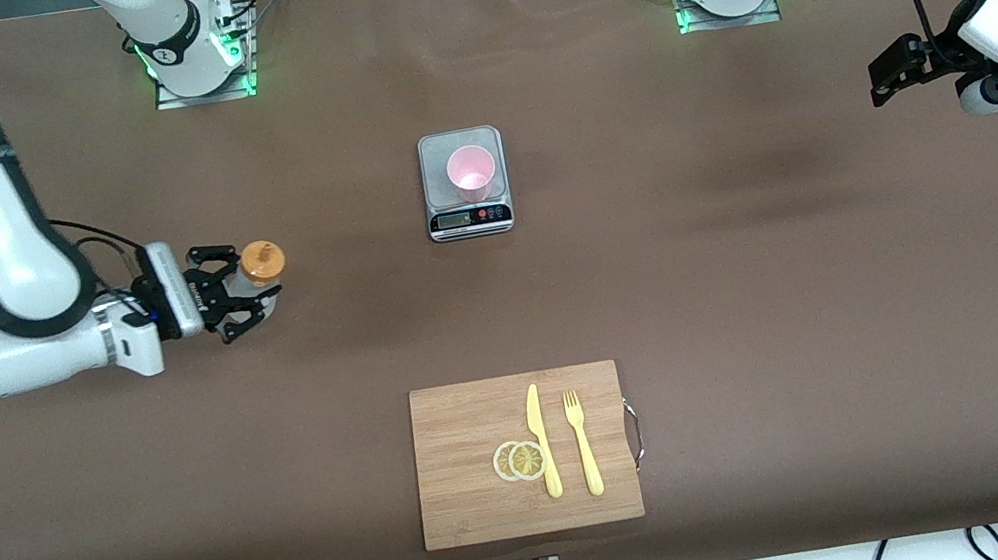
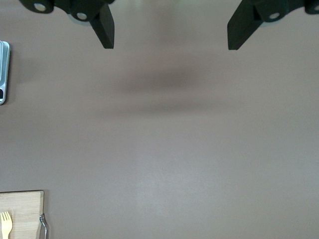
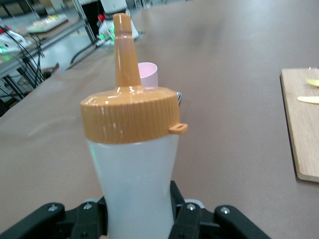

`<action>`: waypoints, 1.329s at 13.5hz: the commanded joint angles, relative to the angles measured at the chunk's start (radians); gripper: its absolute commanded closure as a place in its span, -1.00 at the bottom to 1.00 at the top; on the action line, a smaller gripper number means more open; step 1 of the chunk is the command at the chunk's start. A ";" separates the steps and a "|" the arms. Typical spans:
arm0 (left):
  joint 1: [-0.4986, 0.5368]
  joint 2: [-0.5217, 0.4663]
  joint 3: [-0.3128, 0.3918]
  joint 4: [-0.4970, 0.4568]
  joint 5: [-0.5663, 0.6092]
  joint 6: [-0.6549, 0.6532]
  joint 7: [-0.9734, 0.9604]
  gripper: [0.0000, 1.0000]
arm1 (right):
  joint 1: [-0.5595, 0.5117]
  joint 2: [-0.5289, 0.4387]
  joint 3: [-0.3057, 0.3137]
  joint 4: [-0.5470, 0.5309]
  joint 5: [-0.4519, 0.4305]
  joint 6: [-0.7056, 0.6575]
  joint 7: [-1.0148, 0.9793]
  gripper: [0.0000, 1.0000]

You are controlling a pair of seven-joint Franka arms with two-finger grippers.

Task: Add sauce to pink cup with both arms
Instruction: 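Carry the bottle with the right gripper back beside its spot, then lower the bottle onto the table and open the right gripper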

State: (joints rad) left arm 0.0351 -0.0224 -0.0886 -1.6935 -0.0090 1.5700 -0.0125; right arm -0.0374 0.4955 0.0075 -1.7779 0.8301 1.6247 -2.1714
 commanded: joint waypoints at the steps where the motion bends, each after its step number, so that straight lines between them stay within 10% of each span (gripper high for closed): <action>1: 0.003 -0.007 -0.006 -0.002 0.021 -0.005 -0.003 -1.00 | -0.109 0.050 0.019 0.005 0.087 -0.124 -0.126 1.00; 18: 0.003 -0.007 -0.006 -0.002 0.021 -0.005 -0.004 -1.00 | -0.374 0.324 -0.021 0.017 0.090 -0.283 -0.427 1.00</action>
State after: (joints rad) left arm 0.0351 -0.0224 -0.0890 -1.6937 -0.0090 1.5700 -0.0125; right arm -0.3988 0.7989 -0.0156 -1.7770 0.9272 1.3485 -2.5726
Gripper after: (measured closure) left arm 0.000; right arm 0.612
